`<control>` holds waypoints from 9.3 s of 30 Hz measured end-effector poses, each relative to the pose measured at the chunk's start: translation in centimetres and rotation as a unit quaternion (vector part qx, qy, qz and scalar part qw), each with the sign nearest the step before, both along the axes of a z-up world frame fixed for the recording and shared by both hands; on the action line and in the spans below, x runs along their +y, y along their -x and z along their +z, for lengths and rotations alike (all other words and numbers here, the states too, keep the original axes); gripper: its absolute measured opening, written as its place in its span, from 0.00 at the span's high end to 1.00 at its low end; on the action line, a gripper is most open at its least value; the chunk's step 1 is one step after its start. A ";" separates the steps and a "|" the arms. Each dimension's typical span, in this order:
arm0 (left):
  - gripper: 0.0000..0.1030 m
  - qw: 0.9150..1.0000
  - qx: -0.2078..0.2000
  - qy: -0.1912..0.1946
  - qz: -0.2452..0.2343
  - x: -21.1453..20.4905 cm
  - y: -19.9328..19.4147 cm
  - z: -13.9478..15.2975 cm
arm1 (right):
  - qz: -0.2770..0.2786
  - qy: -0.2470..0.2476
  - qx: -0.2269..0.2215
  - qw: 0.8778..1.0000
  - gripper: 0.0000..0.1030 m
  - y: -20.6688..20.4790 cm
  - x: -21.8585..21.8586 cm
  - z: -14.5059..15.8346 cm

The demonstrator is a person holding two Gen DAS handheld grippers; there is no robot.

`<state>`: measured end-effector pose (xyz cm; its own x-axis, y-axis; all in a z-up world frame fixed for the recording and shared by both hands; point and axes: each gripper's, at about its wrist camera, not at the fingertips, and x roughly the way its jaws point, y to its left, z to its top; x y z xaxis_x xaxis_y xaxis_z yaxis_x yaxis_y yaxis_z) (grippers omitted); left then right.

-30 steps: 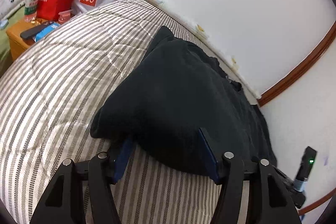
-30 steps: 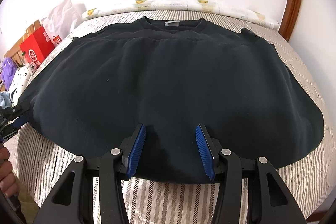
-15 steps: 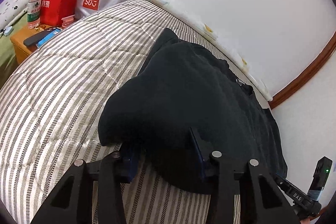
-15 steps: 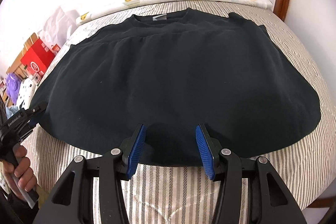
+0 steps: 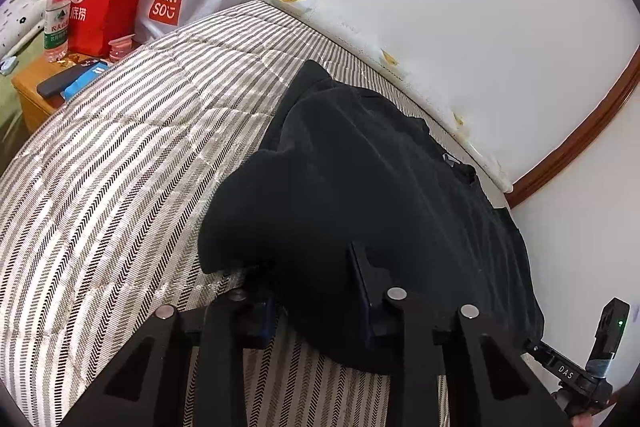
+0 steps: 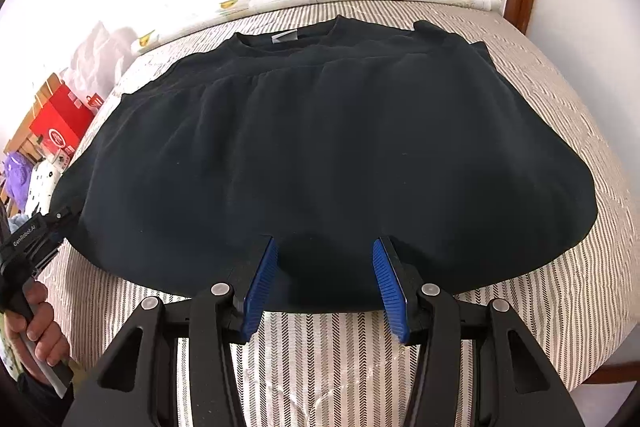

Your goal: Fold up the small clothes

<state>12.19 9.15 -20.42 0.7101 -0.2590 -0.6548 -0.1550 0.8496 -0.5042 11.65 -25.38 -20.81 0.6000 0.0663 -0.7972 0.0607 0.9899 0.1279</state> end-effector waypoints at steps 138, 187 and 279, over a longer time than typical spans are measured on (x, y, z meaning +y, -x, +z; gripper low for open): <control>0.77 0.980 -0.026 -0.138 -0.138 -8.9 2.2 -0.2 | 0.054 -0.065 -0.113 0.990 0.70 -5.2 -7.4 2.1; 0.56 0.980 -0.017 -0.169 -0.101 -6.6 -12.1 2.9 | 0.126 -0.007 -0.070 0.990 0.42 -22.7 -4.9 6.8; 0.18 0.960 -0.090 -0.257 -0.067 -14.5 15.6 15.9 | -0.002 0.065 -0.183 0.981 0.00 15.4 -5.0 15.2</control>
<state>-3.40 -5.38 -4.55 0.8060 -0.0323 -0.5910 0.0239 0.9995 -0.0220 -3.71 -30.42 -5.62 0.8480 -0.0237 -0.5295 0.0375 0.9992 0.0155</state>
